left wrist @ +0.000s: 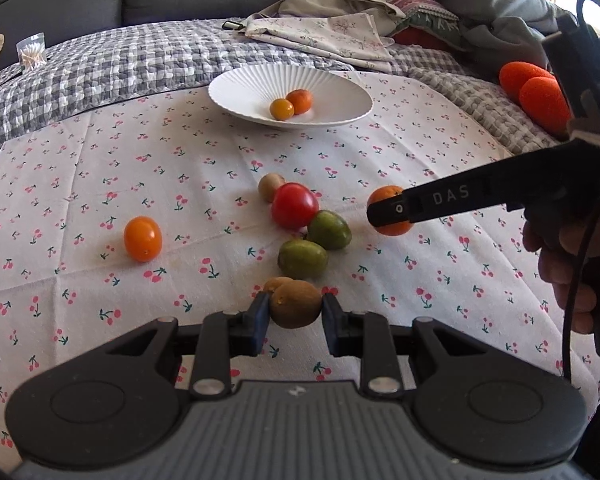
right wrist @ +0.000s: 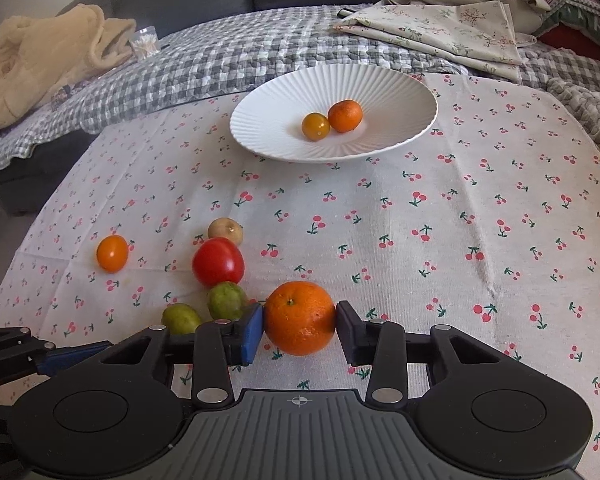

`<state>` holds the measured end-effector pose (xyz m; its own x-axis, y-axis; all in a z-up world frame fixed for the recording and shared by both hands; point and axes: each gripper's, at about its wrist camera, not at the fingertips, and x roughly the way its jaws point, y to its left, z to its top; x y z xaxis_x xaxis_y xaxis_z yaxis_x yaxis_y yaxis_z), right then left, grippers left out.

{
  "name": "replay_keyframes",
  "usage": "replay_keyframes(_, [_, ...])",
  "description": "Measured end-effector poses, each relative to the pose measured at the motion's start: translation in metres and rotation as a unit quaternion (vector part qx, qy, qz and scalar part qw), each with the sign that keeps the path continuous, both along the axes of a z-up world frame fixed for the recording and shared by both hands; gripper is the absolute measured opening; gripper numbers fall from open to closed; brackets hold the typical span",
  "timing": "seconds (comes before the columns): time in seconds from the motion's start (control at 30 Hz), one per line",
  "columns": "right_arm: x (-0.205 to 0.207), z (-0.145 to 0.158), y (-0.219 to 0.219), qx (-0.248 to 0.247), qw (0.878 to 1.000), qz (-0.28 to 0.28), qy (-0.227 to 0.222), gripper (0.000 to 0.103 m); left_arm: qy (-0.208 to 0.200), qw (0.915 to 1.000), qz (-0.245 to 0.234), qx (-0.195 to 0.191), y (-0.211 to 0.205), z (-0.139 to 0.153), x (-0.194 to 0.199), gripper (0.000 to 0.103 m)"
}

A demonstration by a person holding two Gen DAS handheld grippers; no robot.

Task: Organize fruits
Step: 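Carry the kiwi and mandarin in both tools over the white bowl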

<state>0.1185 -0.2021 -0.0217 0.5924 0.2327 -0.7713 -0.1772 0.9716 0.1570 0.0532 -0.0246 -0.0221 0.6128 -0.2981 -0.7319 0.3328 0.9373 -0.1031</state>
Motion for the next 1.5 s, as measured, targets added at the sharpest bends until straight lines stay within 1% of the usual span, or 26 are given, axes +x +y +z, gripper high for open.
replay_keyframes(0.27, [0.002, 0.012, -0.015, 0.011, 1.0, -0.023, -0.009, 0.038, -0.016, 0.9993, 0.032, -0.012, 0.018, 0.014, 0.014, 0.026])
replay_keyframes(0.5, [0.01, 0.024, -0.037, 0.019, 0.998, -0.054, -0.022, 0.038, -0.046, 0.9972, 0.06, -0.005, 0.033, 0.031, 0.034, 0.026])
replay_keyframes(0.77, [0.026, 0.037, -0.059, 0.022, 0.996, -0.079, -0.04, 0.038, -0.068, 0.9951, 0.07, 0.012, 0.037, 0.04, 0.068, 0.026])
replay_keyframes(0.9, [0.039, 0.04, -0.069, 0.017, 0.995, -0.09, -0.044, 0.038, -0.074, 0.994, 0.079, 0.013, 0.037, 0.043, 0.091, 0.026])
replay_keyframes(1.1, [0.063, 0.045, -0.076, 0.014, 0.994, -0.092, -0.06, 0.038, -0.077, 0.9943, 0.073, 0.009, 0.028, 0.043, 0.117, 0.026])
replay_keyframes(1.17, [0.073, 0.045, -0.077, 0.015, 0.994, -0.092, -0.063, 0.038, -0.085, 0.994, 0.068, 0.01, 0.022, 0.044, 0.126, 0.026])
replay_keyframes(1.33, [0.093, 0.045, -0.073, 0.018, 0.993, -0.088, -0.07, 0.038, -0.099, 0.9935, 0.055, 0.017, 0.007, 0.043, 0.153, 0.026])
replay_keyframes(1.5, [0.108, 0.044, -0.067, 0.018, 0.994, -0.08, -0.074, 0.038, -0.105, 0.9934, 0.044, 0.011, -0.006, 0.039, 0.182, 0.026])
